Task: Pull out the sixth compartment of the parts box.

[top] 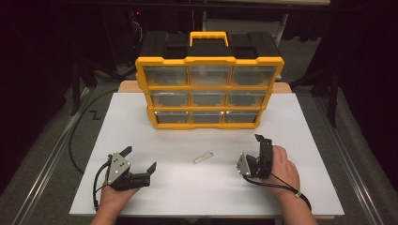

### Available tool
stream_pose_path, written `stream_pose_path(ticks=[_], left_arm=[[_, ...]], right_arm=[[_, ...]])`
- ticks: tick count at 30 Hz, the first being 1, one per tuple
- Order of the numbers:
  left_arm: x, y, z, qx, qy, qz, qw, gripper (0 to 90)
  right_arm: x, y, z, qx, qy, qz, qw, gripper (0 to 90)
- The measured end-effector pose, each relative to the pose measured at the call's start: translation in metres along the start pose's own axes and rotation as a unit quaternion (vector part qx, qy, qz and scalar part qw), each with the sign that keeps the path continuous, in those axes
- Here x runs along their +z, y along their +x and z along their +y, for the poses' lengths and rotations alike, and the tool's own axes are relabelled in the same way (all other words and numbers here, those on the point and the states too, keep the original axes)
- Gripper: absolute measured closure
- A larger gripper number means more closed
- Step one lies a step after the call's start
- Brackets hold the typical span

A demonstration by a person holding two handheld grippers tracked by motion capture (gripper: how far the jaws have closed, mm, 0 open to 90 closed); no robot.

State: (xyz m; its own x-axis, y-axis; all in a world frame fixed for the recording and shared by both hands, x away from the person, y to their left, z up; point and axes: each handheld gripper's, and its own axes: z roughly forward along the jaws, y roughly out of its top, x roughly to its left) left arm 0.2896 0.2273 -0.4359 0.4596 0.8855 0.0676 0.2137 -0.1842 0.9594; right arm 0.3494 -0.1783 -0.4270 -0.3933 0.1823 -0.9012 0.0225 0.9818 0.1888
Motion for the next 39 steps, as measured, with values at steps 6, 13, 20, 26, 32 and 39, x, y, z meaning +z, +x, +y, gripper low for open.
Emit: stream_pose_path(ticks=[6,13,20,26,32,39], left_arm=[[-0.0005,0.0005,0.0004,0.001,-0.001,0.001,1.0,0.4],[-0.0001,0.0007,0.0008,-0.001,-0.001,0.002,1.0,0.4],[0.0019,-0.0004,0.0002,-0.002,0.0,-0.01,1.0,0.4],[0.0051,-0.0017,-0.0022,-0.003,0.013,-0.012,0.9998,0.4],[0.0074,-0.0014,-0.0034,-0.004,0.015,-0.011,0.9998,0.4],[0.008,0.0015,-0.0037,-0.003,0.008,-0.012,0.9999,0.4]], right_arm=[[0.0012,0.0015,-0.0012,-0.02,0.01,-0.005,0.9997,0.9],[0.0003,0.0016,-0.0008,-0.035,0.016,-0.023,0.999,1.7],[-0.0016,0.003,0.0004,-0.04,0.021,-0.032,0.9985,10.7],[-0.0036,0.0019,0.0003,-0.042,0.016,-0.047,0.9979,19.1],[-0.0051,0.005,0.0008,-0.048,0.015,-0.065,0.9966,35.2],[-0.0042,0.0079,0.0012,-0.048,0.023,-0.083,0.9952,45.5]])
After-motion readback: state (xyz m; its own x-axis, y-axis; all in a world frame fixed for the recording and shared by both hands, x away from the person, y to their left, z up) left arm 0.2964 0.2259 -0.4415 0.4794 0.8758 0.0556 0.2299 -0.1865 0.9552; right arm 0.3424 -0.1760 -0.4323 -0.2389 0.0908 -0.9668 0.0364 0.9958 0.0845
